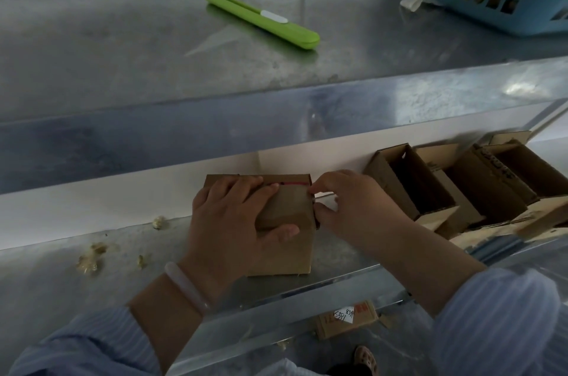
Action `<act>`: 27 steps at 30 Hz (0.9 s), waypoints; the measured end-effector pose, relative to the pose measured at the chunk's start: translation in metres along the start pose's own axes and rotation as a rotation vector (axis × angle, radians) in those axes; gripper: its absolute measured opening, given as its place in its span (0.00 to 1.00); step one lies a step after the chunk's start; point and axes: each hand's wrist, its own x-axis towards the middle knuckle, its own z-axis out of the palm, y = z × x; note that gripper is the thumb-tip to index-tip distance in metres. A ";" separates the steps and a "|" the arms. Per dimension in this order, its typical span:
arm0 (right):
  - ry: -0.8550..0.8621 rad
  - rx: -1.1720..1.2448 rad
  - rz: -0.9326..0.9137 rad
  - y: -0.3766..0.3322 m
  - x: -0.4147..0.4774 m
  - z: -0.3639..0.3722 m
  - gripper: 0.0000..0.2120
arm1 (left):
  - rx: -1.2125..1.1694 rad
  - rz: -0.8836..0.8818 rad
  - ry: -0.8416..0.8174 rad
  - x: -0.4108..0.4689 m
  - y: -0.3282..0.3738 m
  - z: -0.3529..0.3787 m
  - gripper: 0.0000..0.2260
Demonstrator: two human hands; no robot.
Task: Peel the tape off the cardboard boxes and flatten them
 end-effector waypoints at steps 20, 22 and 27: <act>-0.282 -0.629 -0.218 -0.030 0.012 -0.015 0.07 | 0.037 0.003 0.065 -0.001 0.008 0.004 0.31; -0.295 -0.631 -0.222 -0.024 0.013 -0.015 0.08 | 0.043 0.008 0.062 -0.001 0.009 0.004 0.31; -0.311 -0.494 -0.140 -0.013 0.020 -0.013 0.04 | 0.049 0.006 0.051 -0.001 0.008 0.004 0.31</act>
